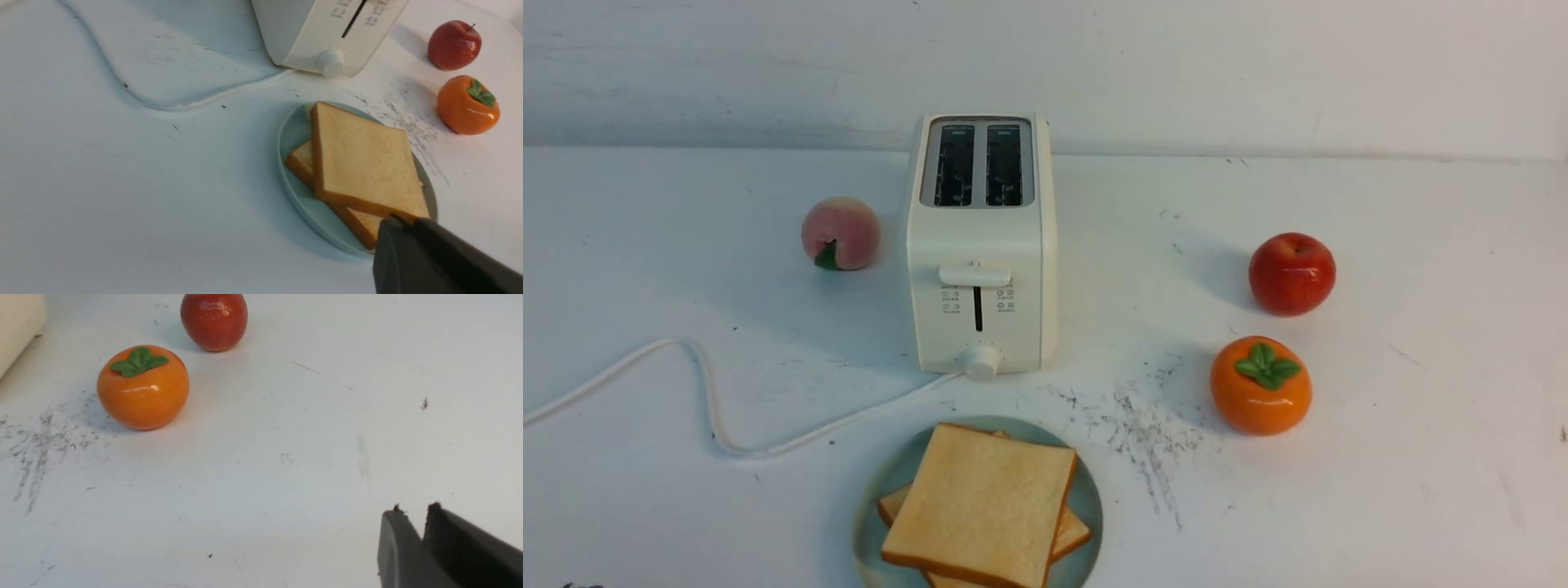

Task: Take toasted bread from bread machine on white table place on plate.

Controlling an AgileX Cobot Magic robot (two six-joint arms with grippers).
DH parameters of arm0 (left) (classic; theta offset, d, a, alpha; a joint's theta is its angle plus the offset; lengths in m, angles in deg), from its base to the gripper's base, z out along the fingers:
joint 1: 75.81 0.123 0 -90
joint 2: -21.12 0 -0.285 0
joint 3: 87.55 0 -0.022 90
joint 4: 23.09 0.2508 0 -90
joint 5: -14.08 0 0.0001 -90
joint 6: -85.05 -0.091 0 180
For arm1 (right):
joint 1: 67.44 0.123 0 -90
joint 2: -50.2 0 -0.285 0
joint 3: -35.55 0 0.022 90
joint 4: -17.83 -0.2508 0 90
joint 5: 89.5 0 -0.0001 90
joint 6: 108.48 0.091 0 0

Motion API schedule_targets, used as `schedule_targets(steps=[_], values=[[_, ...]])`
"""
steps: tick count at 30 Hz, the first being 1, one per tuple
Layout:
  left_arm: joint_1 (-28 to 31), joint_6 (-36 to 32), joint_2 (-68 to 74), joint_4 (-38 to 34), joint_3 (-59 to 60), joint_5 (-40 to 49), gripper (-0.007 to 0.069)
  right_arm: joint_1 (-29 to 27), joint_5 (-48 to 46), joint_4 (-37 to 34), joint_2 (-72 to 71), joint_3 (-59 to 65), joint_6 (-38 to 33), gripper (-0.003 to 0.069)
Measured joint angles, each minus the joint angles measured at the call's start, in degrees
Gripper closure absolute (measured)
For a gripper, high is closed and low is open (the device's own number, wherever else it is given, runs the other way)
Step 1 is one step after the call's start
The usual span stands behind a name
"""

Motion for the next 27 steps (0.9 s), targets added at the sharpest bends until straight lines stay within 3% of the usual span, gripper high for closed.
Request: schedule_targets(steps=[13,27], values=[[16.33,1.41,-11.03,3.24,14.45,-6.84,0.0589,0.00,0.00,0.01,0.00,0.00,0.00,0.0534],[16.72,1.57,-11.03,4.35,18.37,-9.99,0.0577,0.00,0.00,0.07,0.00,0.00,0.00,0.0519]])
